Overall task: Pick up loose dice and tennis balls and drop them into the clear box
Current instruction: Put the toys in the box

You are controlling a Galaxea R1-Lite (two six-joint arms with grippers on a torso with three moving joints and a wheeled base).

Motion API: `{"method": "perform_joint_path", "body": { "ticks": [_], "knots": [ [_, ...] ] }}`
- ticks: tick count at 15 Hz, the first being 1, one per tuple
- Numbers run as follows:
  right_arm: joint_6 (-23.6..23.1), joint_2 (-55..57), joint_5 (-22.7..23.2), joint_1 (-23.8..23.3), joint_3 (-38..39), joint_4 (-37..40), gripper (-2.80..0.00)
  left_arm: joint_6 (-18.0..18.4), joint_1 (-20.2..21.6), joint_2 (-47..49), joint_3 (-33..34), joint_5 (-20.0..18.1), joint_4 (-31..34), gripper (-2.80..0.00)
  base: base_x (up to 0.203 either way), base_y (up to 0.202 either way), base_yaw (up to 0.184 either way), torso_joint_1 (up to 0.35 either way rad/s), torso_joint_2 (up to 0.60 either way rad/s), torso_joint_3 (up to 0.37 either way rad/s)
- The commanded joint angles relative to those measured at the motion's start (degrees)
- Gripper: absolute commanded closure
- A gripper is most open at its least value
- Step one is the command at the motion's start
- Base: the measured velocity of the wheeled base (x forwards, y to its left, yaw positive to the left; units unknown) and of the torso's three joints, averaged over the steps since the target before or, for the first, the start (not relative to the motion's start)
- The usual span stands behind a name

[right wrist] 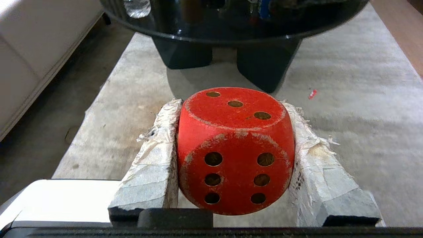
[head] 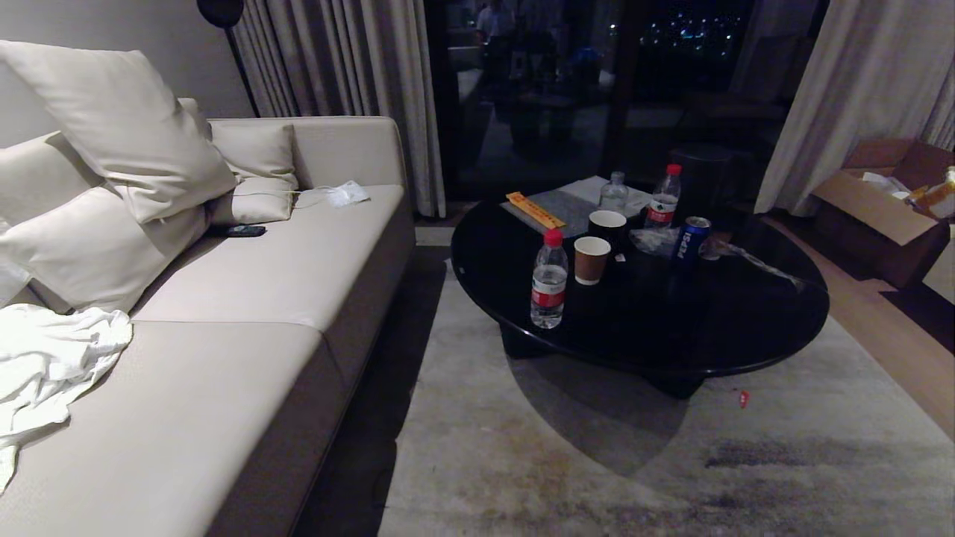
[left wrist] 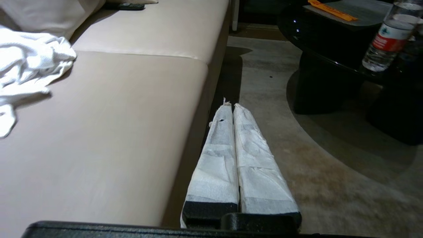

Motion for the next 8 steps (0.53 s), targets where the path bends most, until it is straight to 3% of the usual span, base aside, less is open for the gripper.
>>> {"method": "perform_joint_path", "body": {
  "ticks": [1,8],
  "knots": [
    [-0.04,0.07,-0.01,0.02,0.0,0.1,0.0,-0.11,-0.02,0.09,0.09,0.0,-0.07,0.0,-0.185,0.0,0.002,0.001,0.01,0.011],
    [-0.04,0.07,-0.01,0.02,0.0,0.1,0.0,-0.11,-0.02,0.09,0.09,0.09,0.01,0.0,-0.184,0.0,-0.001,0.002,0.0,0.001]
  ]
}}
